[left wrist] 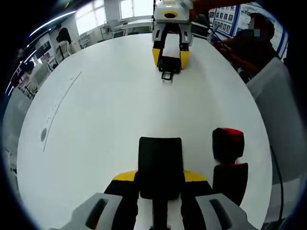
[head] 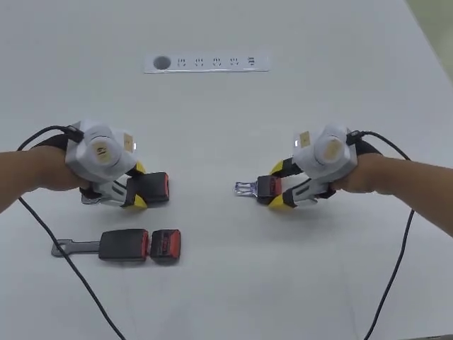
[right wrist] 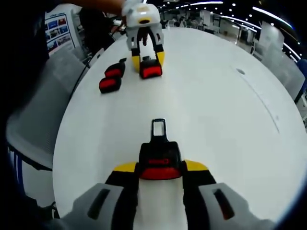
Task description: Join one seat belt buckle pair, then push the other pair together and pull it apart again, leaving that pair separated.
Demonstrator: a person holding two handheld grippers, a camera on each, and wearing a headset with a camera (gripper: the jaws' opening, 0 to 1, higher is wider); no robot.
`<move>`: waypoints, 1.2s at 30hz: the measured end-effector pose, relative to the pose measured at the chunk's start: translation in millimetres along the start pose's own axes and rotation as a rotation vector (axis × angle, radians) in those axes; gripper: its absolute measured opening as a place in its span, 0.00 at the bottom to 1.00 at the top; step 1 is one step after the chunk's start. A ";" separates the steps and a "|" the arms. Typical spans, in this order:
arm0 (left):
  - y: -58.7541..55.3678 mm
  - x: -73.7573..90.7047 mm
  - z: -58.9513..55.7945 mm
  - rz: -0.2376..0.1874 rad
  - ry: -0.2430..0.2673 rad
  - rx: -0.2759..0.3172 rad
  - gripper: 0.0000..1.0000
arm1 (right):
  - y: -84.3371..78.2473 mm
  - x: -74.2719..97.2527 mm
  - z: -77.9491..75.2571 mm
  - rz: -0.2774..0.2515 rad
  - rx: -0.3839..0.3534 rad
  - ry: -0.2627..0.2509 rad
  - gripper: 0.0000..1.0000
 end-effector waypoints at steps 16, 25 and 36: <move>8.3 35.3 -5.2 -0.111 0.140 0.288 0.63 | -1.5 10.9 3.8 -0.260 -0.254 -0.417 0.67; -2.7 62.1 -18.6 -0.158 0.279 0.479 0.88 | 20.0 2.1 38.1 -0.423 -0.342 -0.613 0.88; -8.8 98.3 -42.6 -0.304 0.439 0.685 1.00 | 29.1 19.0 70.8 -0.504 -0.398 -0.711 0.94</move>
Point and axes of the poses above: the centre of the closed fingertips' face, and the gripper's own axes: x roughly backward along the fingers, z roughly to its left, y roughly out of its top, the point moved 9 cm from there along x, roughly backward along the fingers, and after that the axes turned 13 degrees about y, right-handed, at the moved point
